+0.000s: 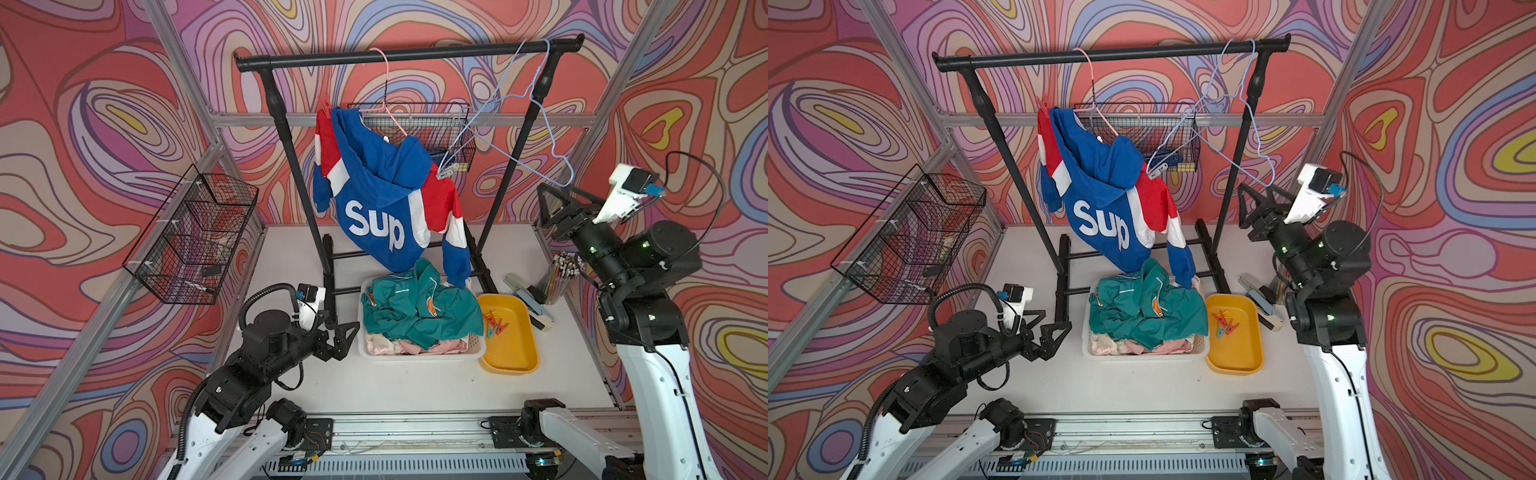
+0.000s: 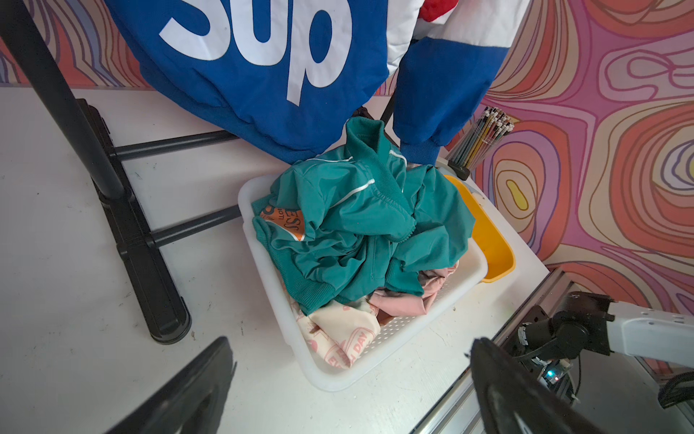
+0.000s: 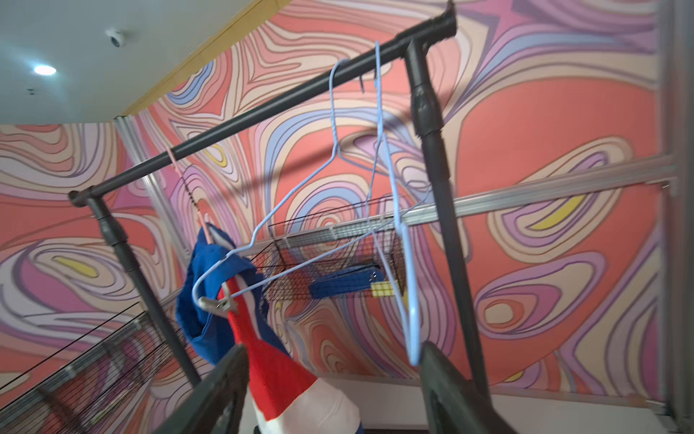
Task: Remove the clothespins securing jackets to the hanger
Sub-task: Place the hanger at the clothesline, then pick up the hanger from the clothesline.
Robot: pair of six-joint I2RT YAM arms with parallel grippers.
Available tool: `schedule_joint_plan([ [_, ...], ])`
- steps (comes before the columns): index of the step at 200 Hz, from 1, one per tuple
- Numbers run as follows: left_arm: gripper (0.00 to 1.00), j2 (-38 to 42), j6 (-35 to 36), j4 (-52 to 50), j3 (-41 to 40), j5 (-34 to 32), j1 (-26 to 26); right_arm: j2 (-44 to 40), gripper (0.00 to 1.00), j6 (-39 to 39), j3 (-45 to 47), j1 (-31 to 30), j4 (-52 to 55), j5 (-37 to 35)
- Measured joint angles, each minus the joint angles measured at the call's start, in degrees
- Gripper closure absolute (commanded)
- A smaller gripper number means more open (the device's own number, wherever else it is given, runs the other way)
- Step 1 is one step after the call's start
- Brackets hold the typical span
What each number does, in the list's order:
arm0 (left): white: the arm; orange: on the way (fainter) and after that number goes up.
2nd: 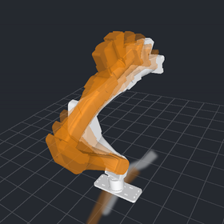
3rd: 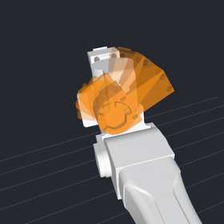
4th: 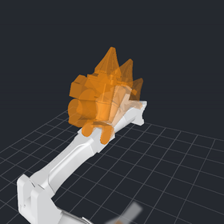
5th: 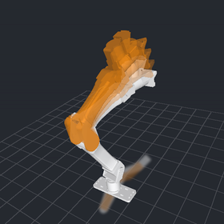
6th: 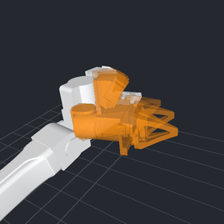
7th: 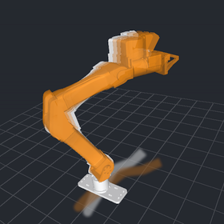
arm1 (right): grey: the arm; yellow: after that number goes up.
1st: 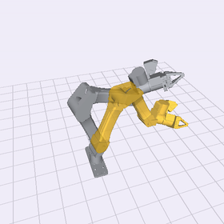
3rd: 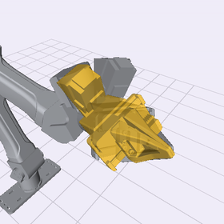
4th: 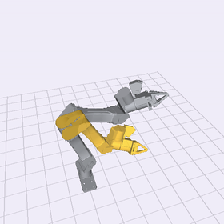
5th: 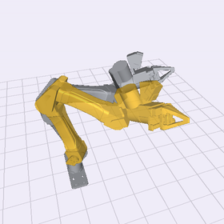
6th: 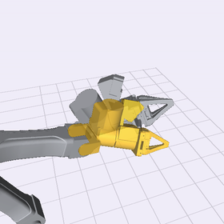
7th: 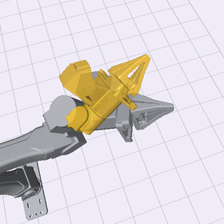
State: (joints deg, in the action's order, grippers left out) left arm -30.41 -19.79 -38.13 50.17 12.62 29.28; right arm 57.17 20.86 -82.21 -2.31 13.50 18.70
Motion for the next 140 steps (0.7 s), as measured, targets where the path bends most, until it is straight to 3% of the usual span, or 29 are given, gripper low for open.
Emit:
schedule_joint_plan([
  [23,0.00,0.6,-0.2,-0.4,0.0,0.0,0.0,1.9,0.20,0.8,3.3,-3.4,0.0,5.2],
  [71,0.00,0.5,-0.5,-0.4,0.0,0.2,0.0,10.8,0.17,-3.5,5.5,-19.6,-0.2,6.9],
  [140,0.00,-2.5,0.3,-0.3,0.0,0.0,0.0,12.3,0.21,-5.2,5.4,-20.7,-8.2,-1.4],
])
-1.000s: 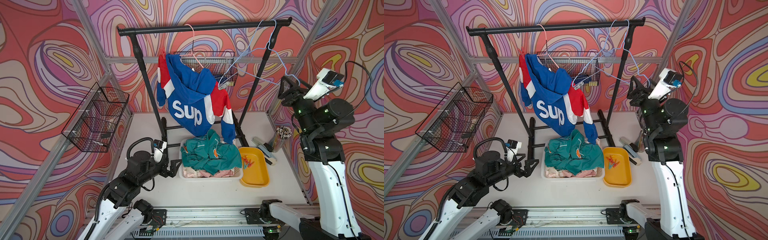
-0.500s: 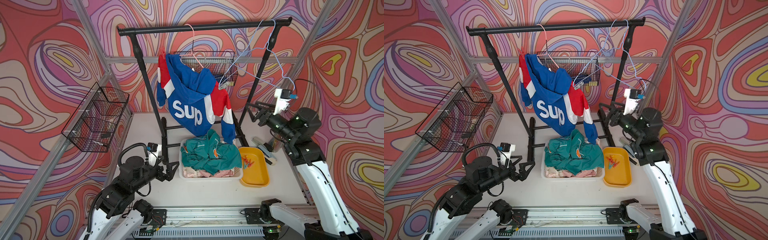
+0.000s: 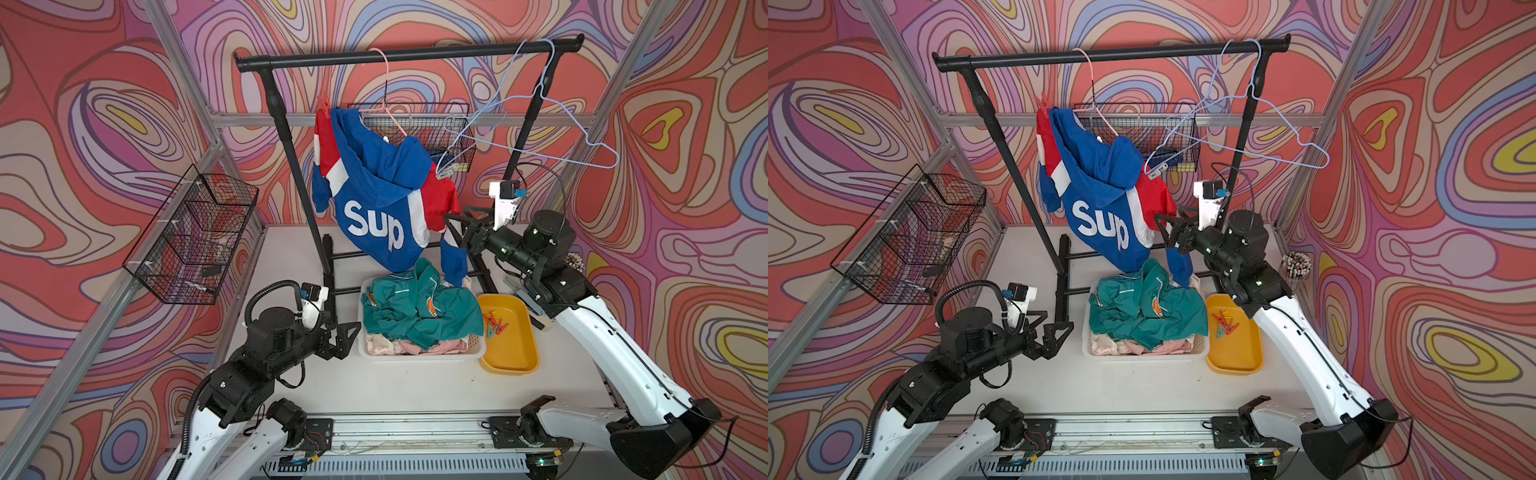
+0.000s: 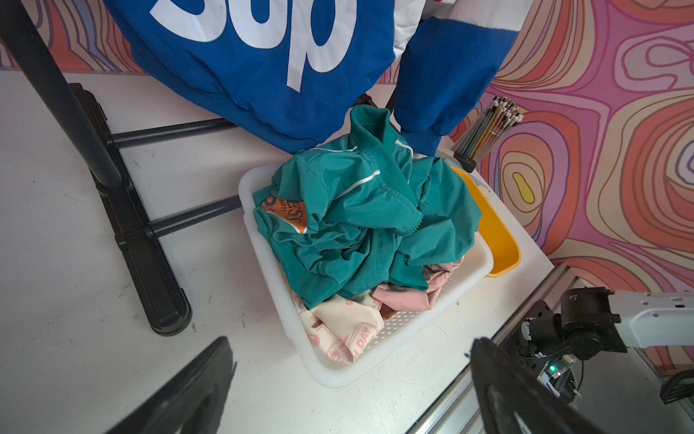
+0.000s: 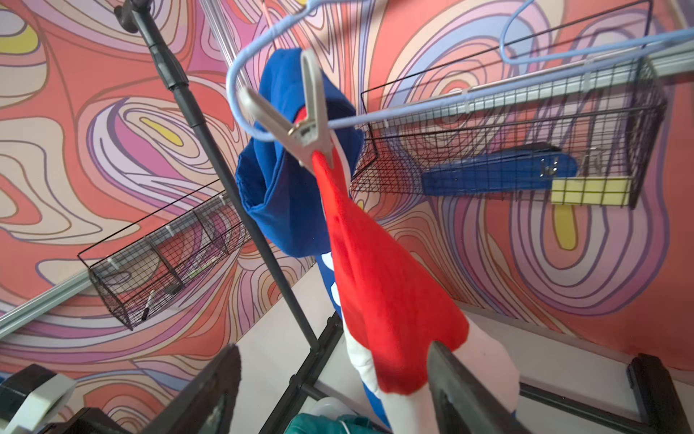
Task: Remove the clothespins securing jackets to the hanger
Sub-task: Pick up the hanger from the clothesline.
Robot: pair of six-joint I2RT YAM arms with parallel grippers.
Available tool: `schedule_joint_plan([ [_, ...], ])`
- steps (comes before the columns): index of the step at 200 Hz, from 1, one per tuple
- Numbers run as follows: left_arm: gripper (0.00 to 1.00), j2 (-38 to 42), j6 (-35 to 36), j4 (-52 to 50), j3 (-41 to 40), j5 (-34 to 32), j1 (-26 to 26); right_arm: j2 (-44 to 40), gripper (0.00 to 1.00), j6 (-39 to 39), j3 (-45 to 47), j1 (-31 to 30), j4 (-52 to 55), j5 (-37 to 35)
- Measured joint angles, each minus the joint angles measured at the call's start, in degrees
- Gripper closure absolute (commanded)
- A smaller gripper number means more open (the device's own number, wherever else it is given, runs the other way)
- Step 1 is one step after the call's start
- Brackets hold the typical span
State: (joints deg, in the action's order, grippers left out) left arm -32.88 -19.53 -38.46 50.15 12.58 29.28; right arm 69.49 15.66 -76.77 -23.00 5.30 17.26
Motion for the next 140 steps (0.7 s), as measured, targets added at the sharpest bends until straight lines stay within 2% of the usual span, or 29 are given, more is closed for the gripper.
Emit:
schedule_joint_plan([
  [65,0.00,-2.9,2.0,0.3,0.0,0.4,0.0,5.2,0.25,-1.9,-5.6,-0.3,-2.7,-2.8],
  [103,0.00,-4.2,3.1,1.6,0.0,1.4,0.0,9.8,0.38,-3.0,-11.1,-0.3,-2.9,-2.5],
  [140,0.00,-6.1,3.9,2.8,0.0,2.0,0.0,12.8,0.57,-3.6,-13.4,-0.7,-3.1,-1.6],
])
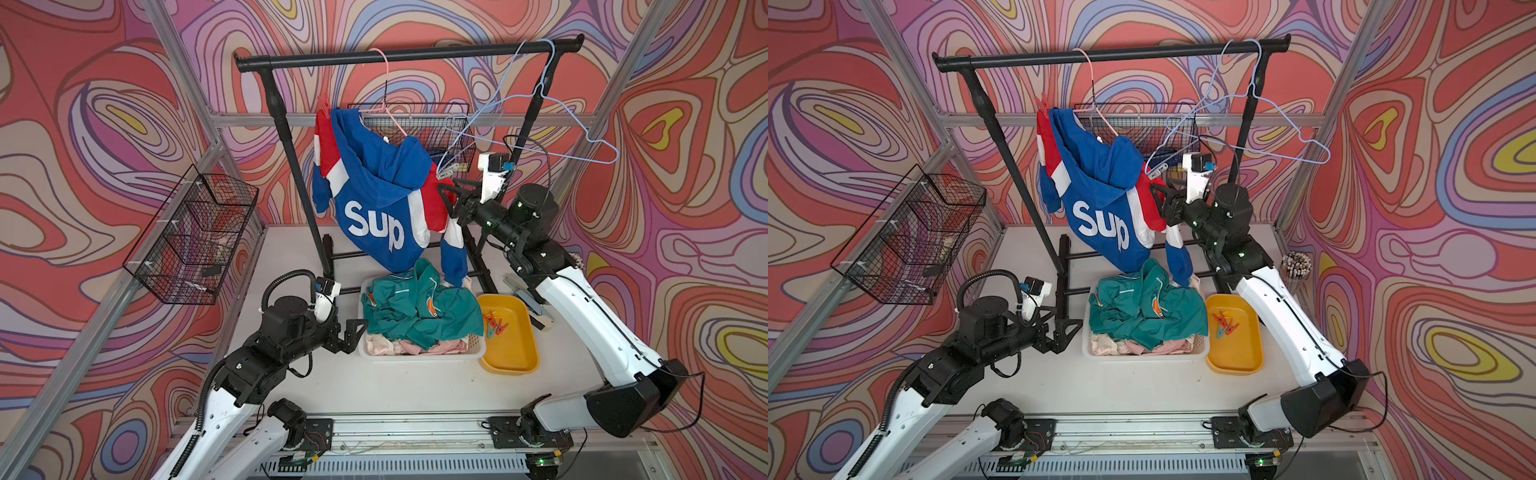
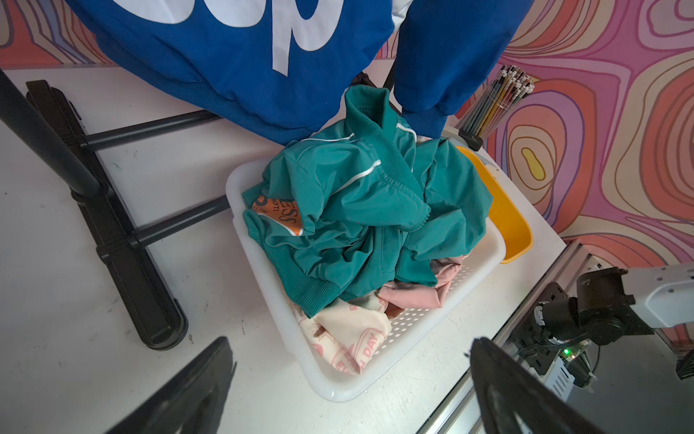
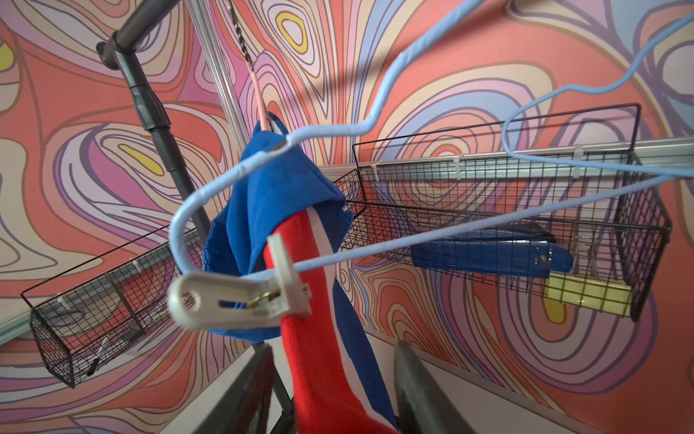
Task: Remove the clothespins securing jackets to the hanger
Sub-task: Pick up the hanger from the clothesline.
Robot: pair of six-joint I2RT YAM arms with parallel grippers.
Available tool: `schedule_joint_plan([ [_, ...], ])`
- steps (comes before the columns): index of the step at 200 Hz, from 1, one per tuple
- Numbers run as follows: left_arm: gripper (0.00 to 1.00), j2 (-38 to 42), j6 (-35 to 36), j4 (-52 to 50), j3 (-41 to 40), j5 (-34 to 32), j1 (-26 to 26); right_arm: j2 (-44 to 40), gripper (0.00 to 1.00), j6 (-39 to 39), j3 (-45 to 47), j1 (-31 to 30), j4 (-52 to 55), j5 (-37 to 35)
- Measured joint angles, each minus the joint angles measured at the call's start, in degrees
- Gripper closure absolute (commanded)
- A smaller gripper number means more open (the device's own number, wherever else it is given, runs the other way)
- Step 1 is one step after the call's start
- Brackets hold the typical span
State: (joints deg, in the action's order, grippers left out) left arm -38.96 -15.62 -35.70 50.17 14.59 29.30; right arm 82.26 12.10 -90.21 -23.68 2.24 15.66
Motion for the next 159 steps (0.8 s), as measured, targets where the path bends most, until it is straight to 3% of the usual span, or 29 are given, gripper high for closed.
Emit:
schedule_joint_plan([
  [35,0.00,-0.6,0.9,0.5,0.0,0.3,0.0,1.2,0.77,-0.4,-0.2,-0.9,0.1,1.8],
  [55,0.00,-0.6,1.3,1.0,0.0,0.4,0.0,1.7,0.82,-0.3,-0.7,-1.5,0.1,2.9],
  [84,0.00,-1.0,1.6,1.4,0.0,0.4,0.0,1.8,0.98,0.5,-0.6,-2.0,-0.7,4.5],
  [125,0.00,-1.1,1.7,1.7,0.0,0.4,0.0,2.4,1.00,1.0,-0.6,-3.9,-2.3,6.5],
  [159,0.00,-0.9,1.7,1.7,-0.1,0.2,0.0,2.6,1.00,0.4,-0.6,-8.6,-3.1,4.2],
])
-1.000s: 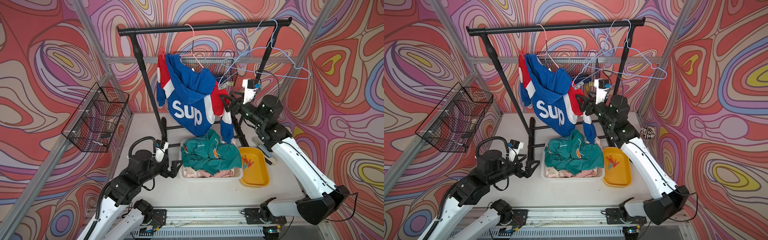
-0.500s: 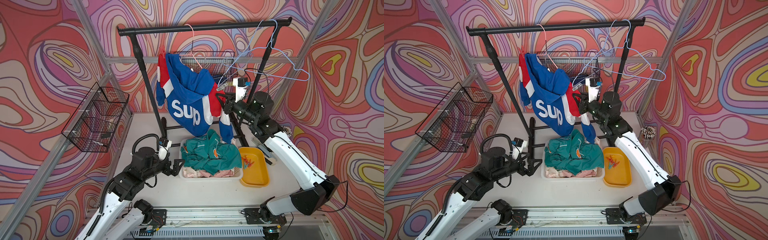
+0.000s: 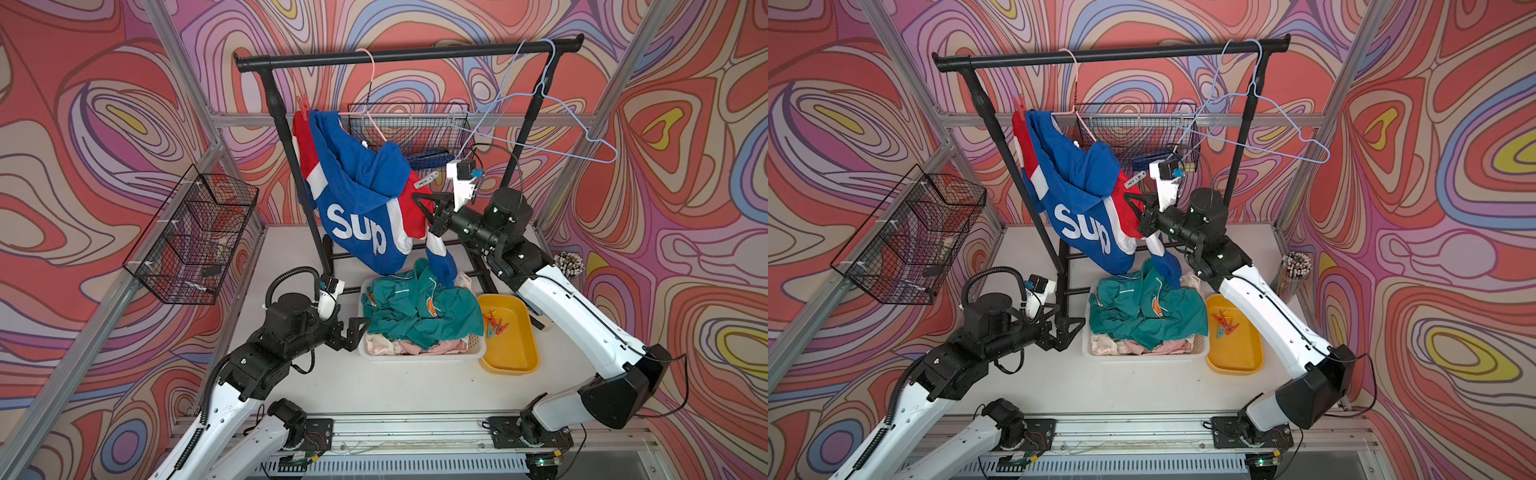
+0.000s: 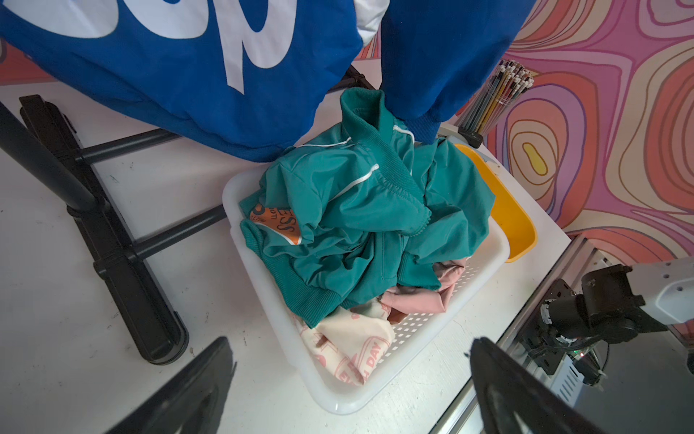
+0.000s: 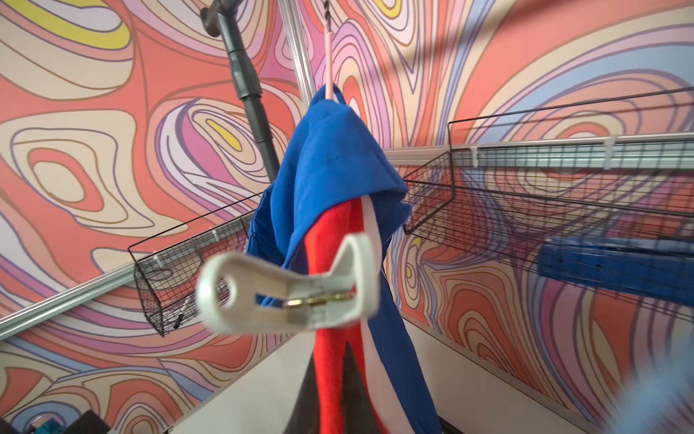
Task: Remove the clothespins securing jackets to the hanger
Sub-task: Pick up the hanger from the clothesline, then adjust the jacket in the basket.
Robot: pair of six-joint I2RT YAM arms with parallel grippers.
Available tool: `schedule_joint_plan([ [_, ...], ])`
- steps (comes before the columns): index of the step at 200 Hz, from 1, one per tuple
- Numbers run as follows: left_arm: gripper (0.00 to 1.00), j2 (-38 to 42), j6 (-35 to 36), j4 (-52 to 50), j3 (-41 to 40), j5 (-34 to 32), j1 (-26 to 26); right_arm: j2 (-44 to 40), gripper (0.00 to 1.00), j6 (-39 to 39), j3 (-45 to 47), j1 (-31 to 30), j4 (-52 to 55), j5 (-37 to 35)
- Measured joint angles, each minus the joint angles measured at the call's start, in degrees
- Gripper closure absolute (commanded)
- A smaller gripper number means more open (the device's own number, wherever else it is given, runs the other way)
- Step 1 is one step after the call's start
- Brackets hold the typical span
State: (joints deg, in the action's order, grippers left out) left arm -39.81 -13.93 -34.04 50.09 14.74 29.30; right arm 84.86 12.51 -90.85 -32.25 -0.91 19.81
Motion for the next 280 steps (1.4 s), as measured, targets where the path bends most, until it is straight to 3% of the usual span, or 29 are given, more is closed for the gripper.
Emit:
schedule_joint_plan([
  [43,0.00,0.4,-0.1,0.0,0.0,-0.7,0.0,-1.7,1.00,-2.0,0.2,-5.3,0.0,-7.4],
  [123,0.00,-0.1,-1.3,0.2,-0.8,-0.9,0.0,-5.3,1.00,-8.0,0.3,-9.8,-1.0,-19.0],
  [213,0.00,-3.2,-2.4,2.8,-0.9,-1.3,0.0,-5.0,1.00,-11.3,-5.7,-10.2,-3.7,-22.0],
  [280,0.00,-5.3,-2.8,3.7,2.3,-5.9,-1.1,-9.9,1.00,-9.9,-2.6,-10.3,-0.1,-21.9],
])
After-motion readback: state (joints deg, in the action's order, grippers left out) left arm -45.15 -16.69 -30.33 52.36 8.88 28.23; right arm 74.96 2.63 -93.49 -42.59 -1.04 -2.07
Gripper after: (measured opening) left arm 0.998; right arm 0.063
